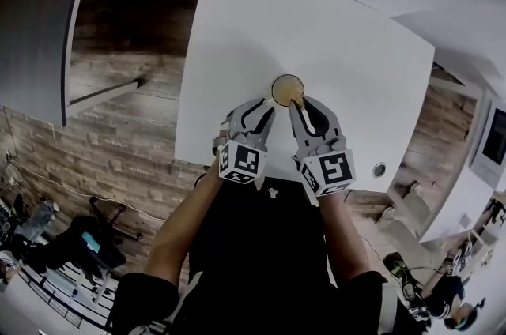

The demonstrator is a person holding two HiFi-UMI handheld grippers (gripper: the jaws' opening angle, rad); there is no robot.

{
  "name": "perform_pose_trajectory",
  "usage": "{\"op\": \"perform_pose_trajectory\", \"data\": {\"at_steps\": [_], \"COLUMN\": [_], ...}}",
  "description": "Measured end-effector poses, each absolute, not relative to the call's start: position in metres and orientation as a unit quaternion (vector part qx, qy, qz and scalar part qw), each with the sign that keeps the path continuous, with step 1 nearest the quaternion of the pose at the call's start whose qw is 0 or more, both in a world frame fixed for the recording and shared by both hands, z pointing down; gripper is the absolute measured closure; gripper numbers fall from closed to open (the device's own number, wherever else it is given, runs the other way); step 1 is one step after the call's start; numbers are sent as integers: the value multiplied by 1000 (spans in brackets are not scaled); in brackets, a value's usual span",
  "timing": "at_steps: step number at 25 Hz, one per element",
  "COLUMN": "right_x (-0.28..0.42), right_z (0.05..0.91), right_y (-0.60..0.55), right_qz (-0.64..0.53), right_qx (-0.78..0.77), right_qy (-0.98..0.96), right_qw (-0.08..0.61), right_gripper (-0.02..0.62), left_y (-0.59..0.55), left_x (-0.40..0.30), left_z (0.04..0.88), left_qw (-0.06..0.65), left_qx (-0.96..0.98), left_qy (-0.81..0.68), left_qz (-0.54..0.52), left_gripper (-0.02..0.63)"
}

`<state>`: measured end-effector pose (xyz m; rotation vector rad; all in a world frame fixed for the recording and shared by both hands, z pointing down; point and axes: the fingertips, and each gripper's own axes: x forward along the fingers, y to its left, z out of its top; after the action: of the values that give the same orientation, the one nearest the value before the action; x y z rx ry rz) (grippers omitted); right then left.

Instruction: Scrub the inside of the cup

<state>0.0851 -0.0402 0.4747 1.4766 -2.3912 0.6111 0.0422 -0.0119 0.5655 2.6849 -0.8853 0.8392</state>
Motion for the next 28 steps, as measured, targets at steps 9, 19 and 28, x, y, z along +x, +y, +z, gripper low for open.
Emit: {"op": "perform_pose_trajectory", "data": {"at_steps": [9, 19, 28], "right_x": [74, 65, 60], "right_z": [512, 537, 559], "right_y": [-43, -45, -46], "right_qz": [260, 318, 361], "right_qx": [471, 408, 330], "right_qy": [-819, -796, -763], "right_qw": [201, 313, 423], "right_gripper": [546, 548, 551], "left_y": [-21, -21, -22], "left_x": [48, 50, 47], "left_z": [567, 568, 566], "left_qw": [83, 79, 78], "left_qx": [907, 906, 904], "left_qy": [-304, -305, -310], "left_qz": [279, 284, 283], "left_gripper": [531, 532, 532]}}
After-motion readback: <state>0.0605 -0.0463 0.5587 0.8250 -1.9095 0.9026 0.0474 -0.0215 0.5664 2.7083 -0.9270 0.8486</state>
